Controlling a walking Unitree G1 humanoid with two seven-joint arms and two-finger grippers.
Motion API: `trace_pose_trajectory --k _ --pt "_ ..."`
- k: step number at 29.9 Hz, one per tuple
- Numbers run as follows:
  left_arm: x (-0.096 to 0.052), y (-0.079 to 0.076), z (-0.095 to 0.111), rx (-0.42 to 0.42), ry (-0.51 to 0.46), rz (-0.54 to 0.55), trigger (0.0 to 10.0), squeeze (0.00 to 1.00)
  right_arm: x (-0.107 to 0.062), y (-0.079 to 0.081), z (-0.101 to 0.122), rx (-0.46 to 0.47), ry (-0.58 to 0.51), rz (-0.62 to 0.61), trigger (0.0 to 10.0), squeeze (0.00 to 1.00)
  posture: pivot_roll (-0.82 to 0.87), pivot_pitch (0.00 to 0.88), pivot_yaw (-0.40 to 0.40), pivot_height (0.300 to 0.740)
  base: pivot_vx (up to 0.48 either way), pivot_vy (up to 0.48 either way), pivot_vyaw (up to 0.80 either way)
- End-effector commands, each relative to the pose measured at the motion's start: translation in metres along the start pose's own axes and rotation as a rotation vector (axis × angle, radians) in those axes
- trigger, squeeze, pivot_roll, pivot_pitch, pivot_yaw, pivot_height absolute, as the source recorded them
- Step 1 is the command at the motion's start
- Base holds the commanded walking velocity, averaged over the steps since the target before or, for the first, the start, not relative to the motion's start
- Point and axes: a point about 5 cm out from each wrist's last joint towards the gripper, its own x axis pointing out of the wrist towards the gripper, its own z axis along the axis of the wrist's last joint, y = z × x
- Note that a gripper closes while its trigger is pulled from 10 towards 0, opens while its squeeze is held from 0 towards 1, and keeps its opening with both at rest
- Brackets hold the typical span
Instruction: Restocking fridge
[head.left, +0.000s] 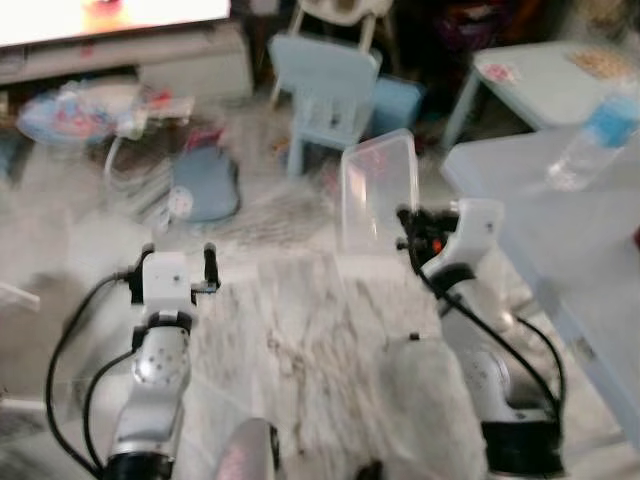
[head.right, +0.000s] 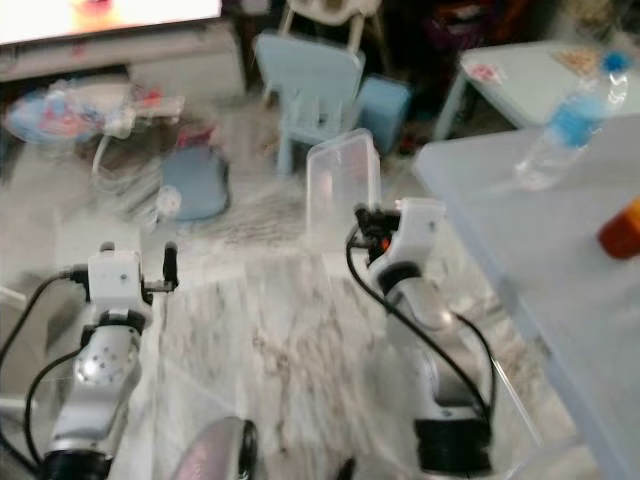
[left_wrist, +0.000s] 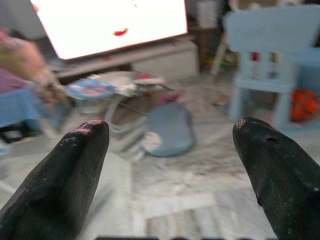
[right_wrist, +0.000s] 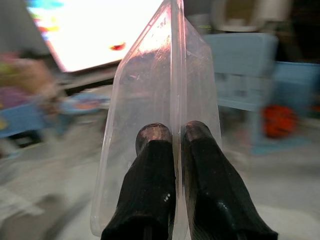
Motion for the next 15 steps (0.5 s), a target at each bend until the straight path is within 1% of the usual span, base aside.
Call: trace_pose_trajectory --k 1,4,8,14,15 --pt "-0.0008 -0.0018 0.0024 -0.002 0.004 0.001 10.0 0.00 -0.0024 -0.0107 0.0003 -0.013 -0.002 -0.033 10.0 0.00 0.11 0.084 -0.020 0.740 0.000 0.000 0.80" --pt "-0.0011 -0.0010 0.0032 -0.016 0.004 -0.002 10.0 0.00 -0.0043 -0.0148 -0.0005 -0.020 0.001 -0.041 10.0 0.00 0.10 0.081 -0.017 0.740 0.000 0.000 0.80" --pt "-0.0027 -0.0002 0.0018 -0.022 0.013 0.002 10.0 0.00 -0.0049 -0.0148 -0.0010 -0.026 0.004 -0.032 10.0 0.00 0.10 0.082 -0.015 0.740 0.000 0.000 0.80" --pt "-0.0021 -0.0037 0.0014 -0.021 0.018 -0.008 10.0 0.00 -0.0025 -0.0099 -0.0039 -0.027 0.013 -0.007 10.0 0.00 0.10 0.089 -0.012 0.740 0.000 0.000 0.80" --pt "-0.0002 -0.0062 0.0037 -0.019 0.013 -0.011 10.0 0.00 -0.0003 -0.0073 -0.0035 -0.023 0.010 0.004 10.0 0.00 0.10 0.089 -0.013 0.740 0.000 0.000 0.80"
